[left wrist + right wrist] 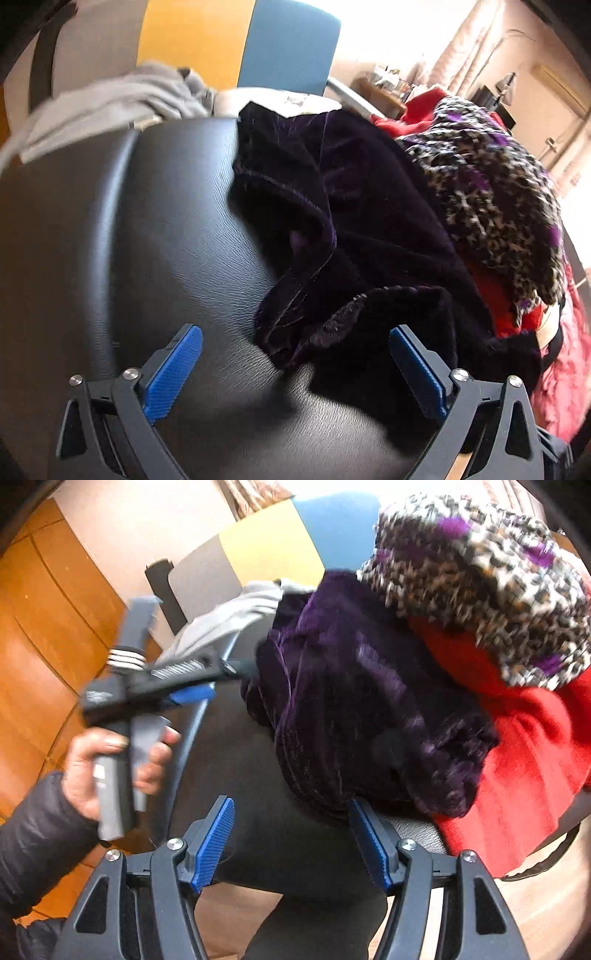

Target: Fold clothes

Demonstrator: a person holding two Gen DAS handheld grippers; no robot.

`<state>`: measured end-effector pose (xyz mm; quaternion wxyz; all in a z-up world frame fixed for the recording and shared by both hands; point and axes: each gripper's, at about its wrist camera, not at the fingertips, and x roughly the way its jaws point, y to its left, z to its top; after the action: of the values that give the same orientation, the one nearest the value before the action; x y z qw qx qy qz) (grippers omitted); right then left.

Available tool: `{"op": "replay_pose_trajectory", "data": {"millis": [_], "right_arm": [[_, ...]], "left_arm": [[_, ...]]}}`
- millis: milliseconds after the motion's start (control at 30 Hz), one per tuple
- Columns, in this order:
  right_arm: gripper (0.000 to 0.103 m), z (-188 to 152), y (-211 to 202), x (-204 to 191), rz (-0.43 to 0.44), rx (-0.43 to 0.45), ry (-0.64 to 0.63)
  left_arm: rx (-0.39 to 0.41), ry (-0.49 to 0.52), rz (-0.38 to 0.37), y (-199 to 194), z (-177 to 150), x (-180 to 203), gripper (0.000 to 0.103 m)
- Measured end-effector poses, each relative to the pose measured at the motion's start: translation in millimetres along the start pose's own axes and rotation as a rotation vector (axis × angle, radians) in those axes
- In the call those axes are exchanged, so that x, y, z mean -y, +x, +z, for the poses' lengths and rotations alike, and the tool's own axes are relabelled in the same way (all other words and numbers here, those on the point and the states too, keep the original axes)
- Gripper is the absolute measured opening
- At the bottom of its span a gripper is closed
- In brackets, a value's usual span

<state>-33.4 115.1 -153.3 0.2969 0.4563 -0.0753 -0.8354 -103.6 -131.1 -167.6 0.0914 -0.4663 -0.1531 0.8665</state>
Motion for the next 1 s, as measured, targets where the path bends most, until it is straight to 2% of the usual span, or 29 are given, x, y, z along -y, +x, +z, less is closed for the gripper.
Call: {"op": "replay_pose_trajectory", "data": {"millis": [100,133,167,267,333,367,433,500,567,667,700,767,833,1000], "right_arm": [[0.066,13,-24,-2,-0.026,0.1,-0.013],[0.066,18,-30,-2,-0.042,0.129,-0.015],[0.068,22,-34,-1,-0.059,0.157,-0.016],[0.075,29,-25,7,-0.11,0.153,-0.031],[0.075,35,-12,12,-0.149,0.136,-0.043],[0.075,35,-2,14,-0.138,0.114,-0.033],[0.075,35,17,18,-0.108,0.07,-0.009],[0.075,31,32,3,0.065,0.004,0.005],[0.075,22,45,-24,0.234,-0.089,-0.036],[0.075,-7,60,-71,0.362,-0.215,-0.115],[0.075,-16,64,-80,0.386,-0.246,-0.116],[0.075,-35,74,-100,0.434,-0.308,-0.118],[0.075,-46,77,-109,0.455,-0.339,-0.109],[0.075,-47,74,-114,0.414,-0.351,-0.123]], "left_arm": [[-0.021,-0.037,-0.035,8,-1,-3,0.067],[-0.028,-0.049,-0.047,11,-1,-4,0.046],[-0.036,-0.061,-0.059,13,-1,-5,0.031],[-0.057,-0.098,-0.094,21,-2,-9,0.017],[-0.071,-0.122,-0.118,27,-3,-11,0.013],[-0.072,-0.136,-0.13,26,-3,-14,0.012],[-0.021,-0.172,-0.151,0,-6,-30,0.011],[0.03,-0.207,-0.172,-26,-10,-46,0.01],[0.081,-0.243,-0.193,-51,-13,-63,0.01],[0.144,-0.322,-0.195,-92,-18,-101,0.01],[0.164,-0.346,-0.187,-106,-21,-115,0.01],[0.201,-0.349,-0.121,-132,-28,-137,0.01],[0.196,-0.366,-0.07,-151,-41,-160,0.011],[0.18,-0.419,0.077,-186,-82,-203,0.016]]}}
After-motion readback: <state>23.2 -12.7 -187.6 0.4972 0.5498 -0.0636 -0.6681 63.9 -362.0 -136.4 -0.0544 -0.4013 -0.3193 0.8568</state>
